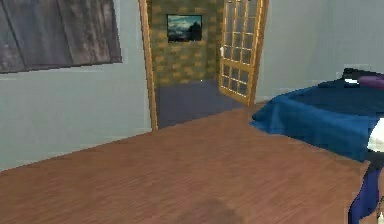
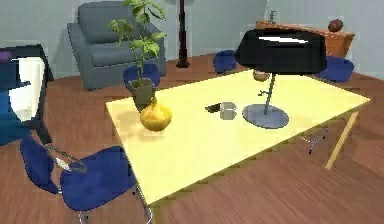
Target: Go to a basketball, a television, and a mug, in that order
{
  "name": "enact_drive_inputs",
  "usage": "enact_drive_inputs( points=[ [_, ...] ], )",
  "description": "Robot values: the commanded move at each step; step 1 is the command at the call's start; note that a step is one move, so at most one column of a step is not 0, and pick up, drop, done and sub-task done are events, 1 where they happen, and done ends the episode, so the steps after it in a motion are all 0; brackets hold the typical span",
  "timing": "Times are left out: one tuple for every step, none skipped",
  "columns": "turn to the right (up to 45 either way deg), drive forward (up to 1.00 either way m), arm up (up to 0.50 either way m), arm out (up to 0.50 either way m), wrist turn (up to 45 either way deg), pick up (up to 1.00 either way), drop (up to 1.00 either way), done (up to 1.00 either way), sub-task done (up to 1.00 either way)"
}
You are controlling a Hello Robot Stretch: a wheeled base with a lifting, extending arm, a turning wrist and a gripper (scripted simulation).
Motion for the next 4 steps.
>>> enact_drive_inputs(
  points=[
    [0.0, 1.00, 0.00, 0.00, 0.0, 0.00, 0.00, 0.00, 0.00],
    [0.0, 1.00, 0.00, 0.00, 0.0, 0.00, 0.00, 0.00, 0.00],
    [0.0, 0.75, 0.00, 0.00, 0.0, 0.00, 0.00, 0.00, 0.00],
    [-27.0, 0.00, 0.00, 0.00, 0.0, 0.00, 0.00, 0.00, 0.00]
  ],
)
